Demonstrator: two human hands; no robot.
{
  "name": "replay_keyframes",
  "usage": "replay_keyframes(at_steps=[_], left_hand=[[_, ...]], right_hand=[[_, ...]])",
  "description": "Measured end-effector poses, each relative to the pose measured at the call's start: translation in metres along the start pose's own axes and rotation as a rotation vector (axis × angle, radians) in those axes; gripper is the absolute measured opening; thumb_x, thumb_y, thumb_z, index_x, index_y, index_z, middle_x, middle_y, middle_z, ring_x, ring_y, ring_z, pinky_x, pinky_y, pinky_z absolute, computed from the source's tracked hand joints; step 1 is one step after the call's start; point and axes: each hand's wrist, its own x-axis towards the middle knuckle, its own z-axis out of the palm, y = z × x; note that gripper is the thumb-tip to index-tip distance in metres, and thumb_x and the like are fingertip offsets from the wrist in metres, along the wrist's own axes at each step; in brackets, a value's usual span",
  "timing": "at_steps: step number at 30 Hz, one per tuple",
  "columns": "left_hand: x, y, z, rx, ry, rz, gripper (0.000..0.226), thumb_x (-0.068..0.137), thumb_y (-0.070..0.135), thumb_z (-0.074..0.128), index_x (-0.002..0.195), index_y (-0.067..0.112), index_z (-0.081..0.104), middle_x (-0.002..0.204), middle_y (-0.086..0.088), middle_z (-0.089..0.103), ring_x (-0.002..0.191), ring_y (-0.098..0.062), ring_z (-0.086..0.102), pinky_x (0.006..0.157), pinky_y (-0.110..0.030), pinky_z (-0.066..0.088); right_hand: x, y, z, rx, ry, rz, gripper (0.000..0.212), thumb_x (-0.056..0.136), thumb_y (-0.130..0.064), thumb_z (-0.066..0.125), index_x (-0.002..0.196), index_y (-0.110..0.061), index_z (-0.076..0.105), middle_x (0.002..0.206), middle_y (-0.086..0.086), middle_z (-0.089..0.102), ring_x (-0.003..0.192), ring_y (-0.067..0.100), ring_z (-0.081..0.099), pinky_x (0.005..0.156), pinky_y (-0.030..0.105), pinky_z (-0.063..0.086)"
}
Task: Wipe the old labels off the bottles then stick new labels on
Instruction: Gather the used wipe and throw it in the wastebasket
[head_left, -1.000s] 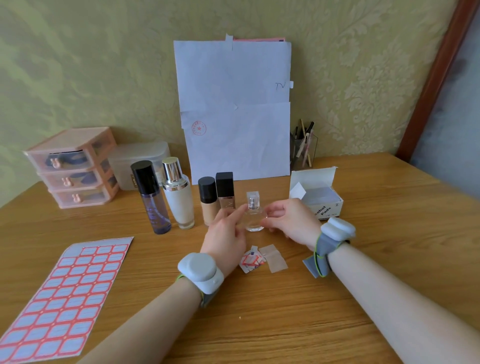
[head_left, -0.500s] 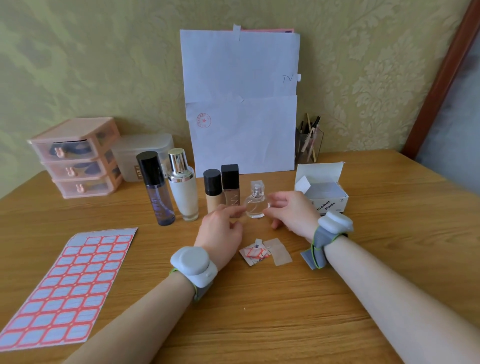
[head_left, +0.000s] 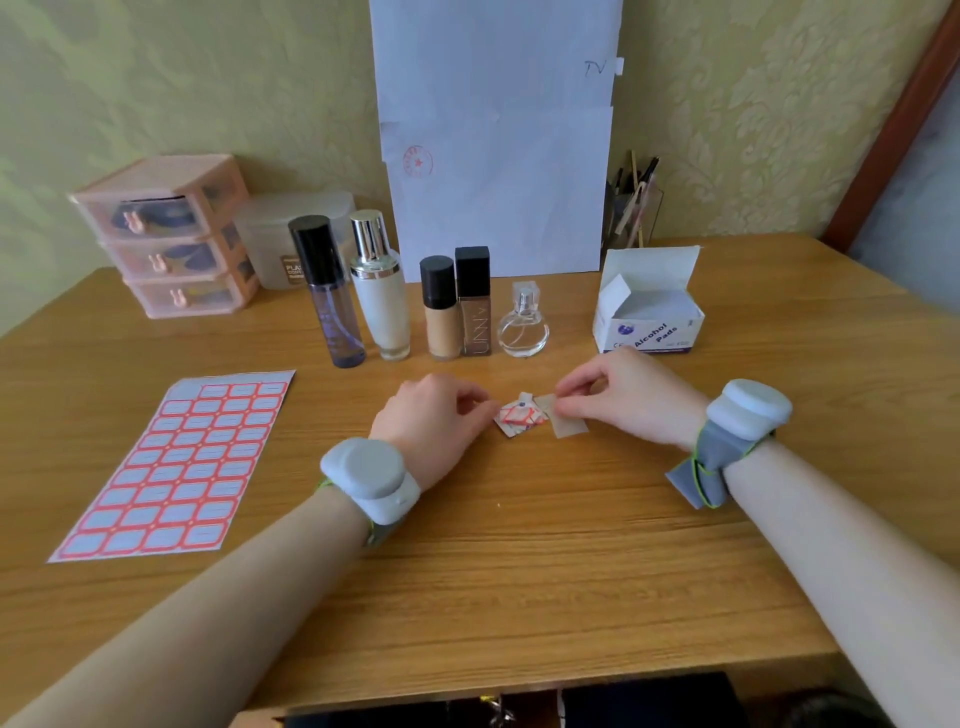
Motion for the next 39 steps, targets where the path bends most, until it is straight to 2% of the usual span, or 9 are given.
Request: replay_keyframes(at_steps=[4,7,13,22,26,29,33,37,39], left_hand=[[0.015,0.007,0.008,0.011,-0.009,-0.06,0.026,0.091,0.054,0.063,0.108,0.036,0.072,0.089,0.014,0.061,0.095,-0.019,0.063,0.08,-0.034,0.055],[0.02,0.006,0.009,0.006,-0.055,-0.055,0.022,0.086,0.051,0.069,0.104,0.038,0.072,0.082,0.022,0.057,0.094,-0.015,0.061,0.073,-0.028,0.049],[0.019,0.003,0.012,0.014,-0.032,-0.026,0.022,0.085,0.051,0.071,0.103,0.038,0.071,0.089,0.018,0.059,0.094,-0.012,0.061,0.08,-0.032,0.055],[0.015,0.003,0.015,0.016,0.013,-0.022,0.009,0.089,0.044,0.068,0.082,0.038,0.065,0.093,0.015,0.055,0.089,-0.013,0.055,0.068,-0.028,0.039],[0.014,0.002,0.015,0.014,0.01,-0.003,0.01,0.091,0.042,0.067,0.083,0.036,0.064,0.09,0.016,0.049,0.087,-0.012,0.05,0.063,-0.026,0.034],[0.013,0.003,0.013,-0.023,0.0,0.002,0.008,0.093,0.04,0.066,0.087,0.034,0.067,0.094,0.014,0.053,0.091,-0.013,0.052,0.072,-0.029,0.04],[0.01,0.006,0.009,-0.098,-0.026,0.03,0.007,0.094,0.035,0.065,0.092,0.03,0.07,0.098,0.007,0.067,0.095,-0.017,0.061,0.083,-0.036,0.052],[0.005,0.007,0.005,-0.201,-0.021,0.102,0.008,0.093,0.028,0.068,0.094,0.022,0.073,0.09,0.007,0.069,0.086,-0.009,0.059,0.072,-0.014,0.044],[0.003,0.007,0.003,-0.236,-0.016,0.112,0.01,0.092,0.026,0.07,0.095,0.018,0.075,0.089,0.005,0.071,0.086,-0.011,0.063,0.076,-0.016,0.048]], right_hand=[[-0.005,0.002,0.002,-0.073,0.037,-0.022,0.004,0.083,-0.038,0.075,0.086,-0.038,0.073,0.08,-0.022,0.065,0.076,-0.005,0.058,0.059,0.012,0.034],[-0.005,0.003,0.004,0.026,0.084,-0.038,0.008,0.086,-0.032,0.074,0.079,-0.035,0.073,0.066,-0.028,0.064,0.061,-0.012,0.056,0.053,0.008,0.035],[0.001,-0.011,-0.001,0.269,0.185,-0.093,0.007,0.09,-0.03,0.07,0.085,-0.028,0.075,0.062,-0.035,0.061,0.056,-0.016,0.054,0.062,0.016,0.035],[0.002,-0.022,0.02,0.013,0.009,-0.103,0.008,0.082,-0.043,0.074,0.077,-0.036,0.073,0.087,-0.018,0.067,0.073,-0.008,0.056,0.062,0.016,0.034],[0.002,-0.025,0.024,0.022,0.006,-0.105,0.02,0.077,-0.041,0.079,0.094,-0.035,0.07,0.084,-0.014,0.067,0.063,-0.013,0.053,0.058,0.016,0.032],[0.003,-0.029,0.022,-0.04,-0.046,-0.099,0.024,0.079,-0.045,0.076,0.101,-0.035,0.073,0.088,-0.015,0.064,0.076,-0.006,0.055,0.063,0.019,0.037],[0.002,-0.033,0.021,-0.039,-0.055,-0.08,0.016,0.075,-0.043,0.078,0.085,-0.03,0.076,0.086,-0.013,0.065,0.082,0.002,0.058,0.07,0.022,0.043],[-0.001,-0.034,0.024,0.022,-0.009,-0.079,0.019,0.072,-0.042,0.081,0.083,-0.031,0.07,0.08,-0.014,0.065,0.065,-0.008,0.055,0.052,0.015,0.033],[-0.003,-0.035,0.024,0.04,-0.025,-0.075,0.026,0.073,-0.045,0.08,0.093,-0.036,0.068,0.086,-0.016,0.066,0.063,-0.012,0.053,0.055,0.014,0.033]])
